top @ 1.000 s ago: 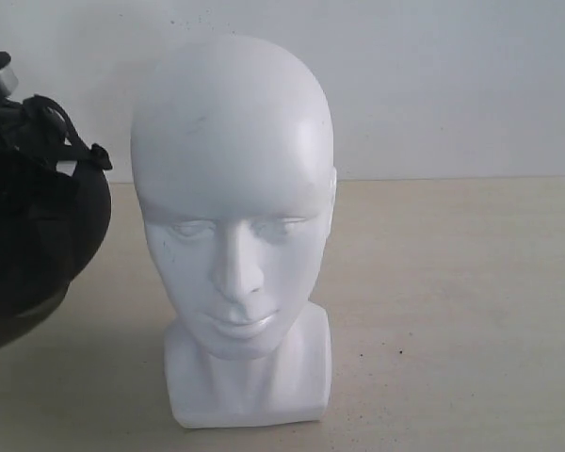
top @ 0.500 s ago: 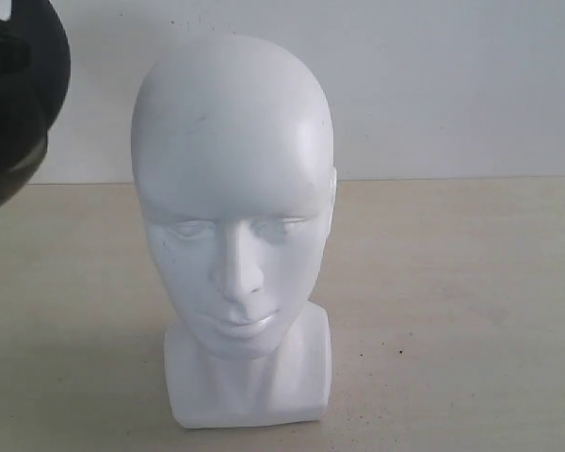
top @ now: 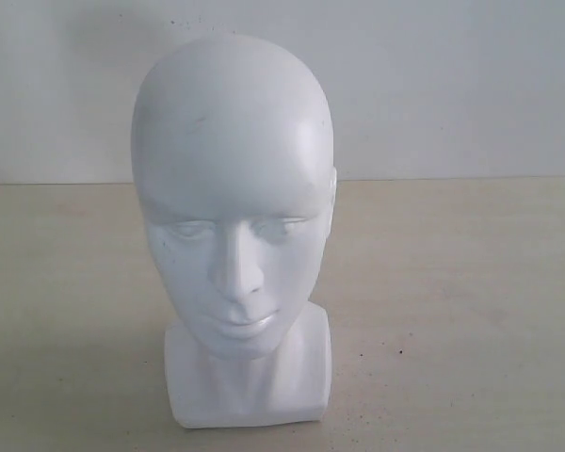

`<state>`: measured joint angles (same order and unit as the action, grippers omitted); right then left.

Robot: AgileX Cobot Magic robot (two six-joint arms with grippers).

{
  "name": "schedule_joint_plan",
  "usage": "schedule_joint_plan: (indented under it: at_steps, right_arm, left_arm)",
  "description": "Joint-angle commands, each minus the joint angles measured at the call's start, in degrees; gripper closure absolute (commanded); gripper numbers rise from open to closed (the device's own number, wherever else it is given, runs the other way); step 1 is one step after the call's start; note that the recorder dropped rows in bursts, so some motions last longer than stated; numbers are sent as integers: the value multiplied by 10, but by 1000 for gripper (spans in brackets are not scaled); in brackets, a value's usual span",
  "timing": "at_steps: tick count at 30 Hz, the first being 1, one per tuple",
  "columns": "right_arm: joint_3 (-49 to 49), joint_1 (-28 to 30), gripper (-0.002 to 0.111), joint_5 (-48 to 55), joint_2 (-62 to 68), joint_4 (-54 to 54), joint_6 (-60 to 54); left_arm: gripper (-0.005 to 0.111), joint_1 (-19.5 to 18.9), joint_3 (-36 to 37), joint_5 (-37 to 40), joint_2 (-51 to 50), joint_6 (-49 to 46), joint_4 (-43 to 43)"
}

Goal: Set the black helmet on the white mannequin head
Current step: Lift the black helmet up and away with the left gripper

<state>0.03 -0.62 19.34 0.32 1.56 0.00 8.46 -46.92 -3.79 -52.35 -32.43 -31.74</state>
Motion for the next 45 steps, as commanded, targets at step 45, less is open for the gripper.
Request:
schedule_joint_plan:
  at_steps: [45]
  right_arm:
    - [0, -1, 108, -2, -3, 3, 0]
  left_arm:
    - [102, 1, 109, -662, 112, 1056, 508]
